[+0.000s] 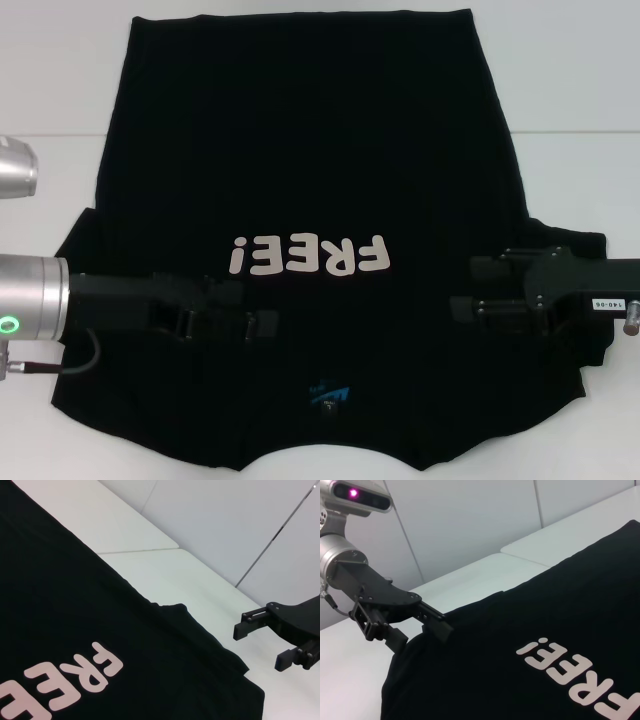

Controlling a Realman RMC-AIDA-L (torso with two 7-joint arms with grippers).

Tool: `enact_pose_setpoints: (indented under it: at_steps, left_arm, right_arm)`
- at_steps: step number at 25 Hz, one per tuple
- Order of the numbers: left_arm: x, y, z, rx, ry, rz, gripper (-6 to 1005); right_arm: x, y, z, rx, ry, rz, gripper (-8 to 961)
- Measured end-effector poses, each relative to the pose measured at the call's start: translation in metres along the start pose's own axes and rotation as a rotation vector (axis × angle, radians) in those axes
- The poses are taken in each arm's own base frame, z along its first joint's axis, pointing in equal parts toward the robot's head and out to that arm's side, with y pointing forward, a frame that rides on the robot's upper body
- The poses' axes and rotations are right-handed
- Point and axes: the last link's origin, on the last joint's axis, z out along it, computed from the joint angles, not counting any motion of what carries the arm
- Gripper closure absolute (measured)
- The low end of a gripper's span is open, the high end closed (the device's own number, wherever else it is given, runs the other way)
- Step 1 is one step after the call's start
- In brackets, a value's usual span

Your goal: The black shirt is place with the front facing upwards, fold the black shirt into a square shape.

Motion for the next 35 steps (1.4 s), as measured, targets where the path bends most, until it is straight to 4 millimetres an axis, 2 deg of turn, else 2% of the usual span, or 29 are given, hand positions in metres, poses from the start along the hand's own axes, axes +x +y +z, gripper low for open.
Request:
enact_pose_setpoints:
  at_steps: [15,18,23,27,31,35]
  left_arm:
    - [0.001,0.001,0.002,-0.008,0.004,-0.006,100]
    - [0.004,-0.003,-0.004,0.011,0.049,-0.055,107]
    - [0.011,-0.025,-0.039,0.116,0.195,-0.313,119]
    - [0.002,-0.037,-0.070,0.167,0.288,-0.535,128]
    - [-0.012,-0.042,-0.084,0.200,0.335,-0.641,137]
    - [-0.026,-0.047,-0.089,0.228,0.352,-0.733,147]
  right_arm:
    - [-0.001,-0.001,0.000,0.002,0.000,0.014,171]
    - [-0.006,-0.007,-0.001,0.035,-0.014,0.083,172]
    - [-0.036,-0.038,-0.008,0.153,0.000,0.351,175]
    - [-0.062,-0.062,-0.014,0.242,0.007,0.576,177]
    - [-0.087,-0.076,-0.020,0.290,-0.043,0.635,180]
    - [-0.108,-0.085,-0.024,0.329,-0.087,0.657,182]
